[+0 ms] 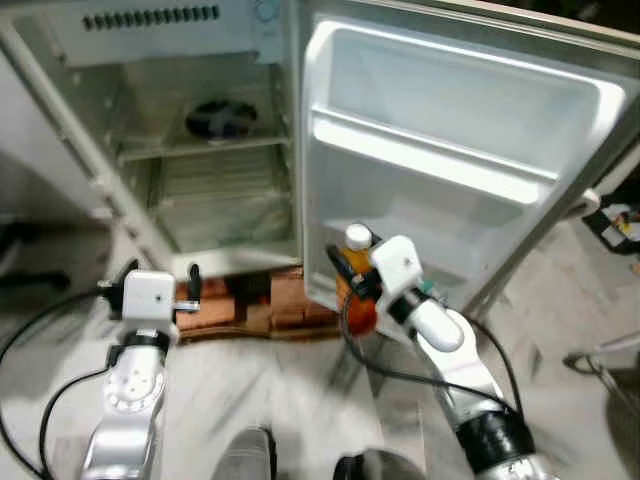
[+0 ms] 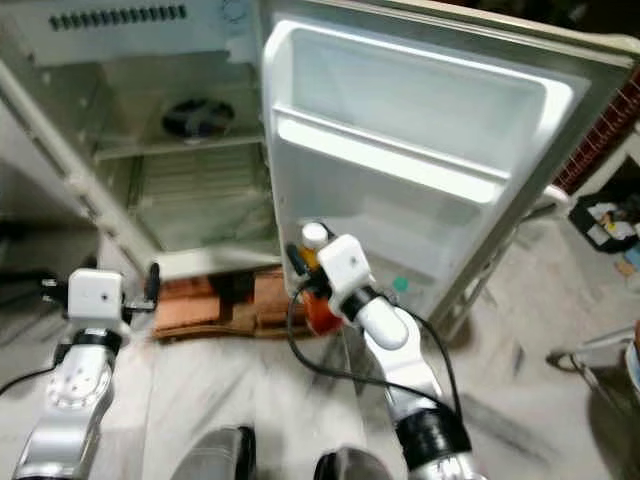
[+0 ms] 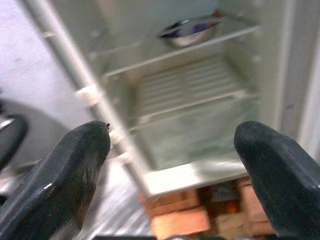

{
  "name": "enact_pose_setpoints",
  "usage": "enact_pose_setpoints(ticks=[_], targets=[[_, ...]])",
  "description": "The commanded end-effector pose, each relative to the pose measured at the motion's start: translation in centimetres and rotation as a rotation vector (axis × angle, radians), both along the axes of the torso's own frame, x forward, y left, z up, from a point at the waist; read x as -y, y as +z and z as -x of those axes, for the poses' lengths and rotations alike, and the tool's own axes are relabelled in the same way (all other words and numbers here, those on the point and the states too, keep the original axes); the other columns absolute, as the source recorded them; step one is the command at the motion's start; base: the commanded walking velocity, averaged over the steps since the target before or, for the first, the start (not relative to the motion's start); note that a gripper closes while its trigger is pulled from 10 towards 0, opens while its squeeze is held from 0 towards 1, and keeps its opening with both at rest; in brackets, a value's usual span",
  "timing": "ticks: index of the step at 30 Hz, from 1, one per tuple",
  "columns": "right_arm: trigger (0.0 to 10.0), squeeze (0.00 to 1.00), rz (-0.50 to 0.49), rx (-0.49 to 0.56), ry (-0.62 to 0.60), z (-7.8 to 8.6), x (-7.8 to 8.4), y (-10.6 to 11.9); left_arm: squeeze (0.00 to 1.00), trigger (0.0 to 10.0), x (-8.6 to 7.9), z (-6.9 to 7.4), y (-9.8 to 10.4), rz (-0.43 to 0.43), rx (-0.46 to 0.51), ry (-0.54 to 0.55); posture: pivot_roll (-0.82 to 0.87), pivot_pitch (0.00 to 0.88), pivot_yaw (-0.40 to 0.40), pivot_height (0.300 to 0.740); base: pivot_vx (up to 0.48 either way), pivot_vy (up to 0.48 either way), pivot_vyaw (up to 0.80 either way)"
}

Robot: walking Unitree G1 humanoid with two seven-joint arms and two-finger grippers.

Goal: Restocking fridge

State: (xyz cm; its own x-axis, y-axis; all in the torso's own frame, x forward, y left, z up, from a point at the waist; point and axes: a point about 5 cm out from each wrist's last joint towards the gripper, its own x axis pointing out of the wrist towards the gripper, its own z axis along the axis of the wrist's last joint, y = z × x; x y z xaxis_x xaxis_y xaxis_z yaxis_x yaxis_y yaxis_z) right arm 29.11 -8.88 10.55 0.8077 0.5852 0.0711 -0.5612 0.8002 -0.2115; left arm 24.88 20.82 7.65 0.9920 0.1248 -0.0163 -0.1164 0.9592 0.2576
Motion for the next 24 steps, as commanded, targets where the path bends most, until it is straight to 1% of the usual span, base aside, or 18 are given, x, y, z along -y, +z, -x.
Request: enact_pose_setpoints(ticks=[1, 3, 6, 10, 13, 14, 17, 18, 19, 24], targets=[[10.0, 0.0, -0.007, 0.059, -0.001, -0.2, 0.0, 1.3, 0.0, 10.0, 0.2, -0.2, 0.1, -0.007, 0.0, -0.005, 0.02, 0.138, -0.004, 0.74, 0.0, 0.0, 0.6], [10.0, 0.0, 0.004, 0.071, -0.013, -0.3, 0.2, 1.4, 0.0, 10.0, -0.1, -0.2, 0.2, -0.011, 0.005, 0.006, 0.02, 0.139, -0.003, 0.74, 0.0, 0.0, 0.49], [10.0, 0.0, 0.01, 0.084, -0.041, -0.3, 0.5, 1.6, 0.0, 10.0, -0.5, 0.0, 0.1, -0.005, 0.004, 0.02, 0.02, 0.14, -0.002, 0.74, 0.0, 0.0, 0.0], [10.0, 0.0, 0.012, 0.081, -0.082, -0.5, 1.1, 1.3, 0.0, 10.0, -1.3, 0.7, -0.3, 0.021, -0.025, 0.007, 0.02, 0.139, 0.0, 0.74, 0.0, 0.0, 0.0], [10.0, 0.0, 0.018, 0.086, -0.092, -0.4, 1.2, 1.3, 0.0, 10.0, -1.5, 1.0, -0.4, 0.024, -0.032, -0.002, 0.03, 0.137, 0.002, 0.74, 0.0, 0.0, 0.0], [10.0, 0.0, 0.014, 0.088, -0.113, -0.4, 1.5, 1.3, 0.0, 10.0, -1.7, 1.5, -0.6, 0.02, -0.052, -0.01, 0.03, 0.138, 0.006, 0.74, 0.0, 0.0, 0.0], [10.0, 0.0, 0.013, 0.085, -0.157, -0.3, 2.0, 1.0, 0.0, 10.0, -1.7, 2.5, -1.4, 0.029, -0.084, -0.027, 0.03, 0.133, 0.004, 0.74, 0.0, 0.0, 0.0], [10.0, 0.0, 0.011, 0.083, -0.161, -0.3, 2.1, 0.9, 0.0, 10.0, -1.6, 2.6, -1.5, 0.03, -0.086, -0.027, 0.03, 0.133, 0.004, 0.74, 0.0, 0.0, 0.0], [10.0, 0.0, 0.006, 0.074, -0.187, -0.3, 2.4, 0.7, 0.0, 10.0, -1.4, 2.7, -1.4, 0.054, -0.08, -0.027, 0.03, 0.132, 0.002, 0.74, 0.0, 0.0, 0.0], [10.0, 0.0, -0.01, 0.048, -0.206, -0.3, 2.6, 0.3, 0.0, 10.0, -0.6, 2.5, -0.9, 0.08, -0.043, -0.033, 0.03, 0.128, -0.012, 0.74, 0.0, 0.0, 0.0]])
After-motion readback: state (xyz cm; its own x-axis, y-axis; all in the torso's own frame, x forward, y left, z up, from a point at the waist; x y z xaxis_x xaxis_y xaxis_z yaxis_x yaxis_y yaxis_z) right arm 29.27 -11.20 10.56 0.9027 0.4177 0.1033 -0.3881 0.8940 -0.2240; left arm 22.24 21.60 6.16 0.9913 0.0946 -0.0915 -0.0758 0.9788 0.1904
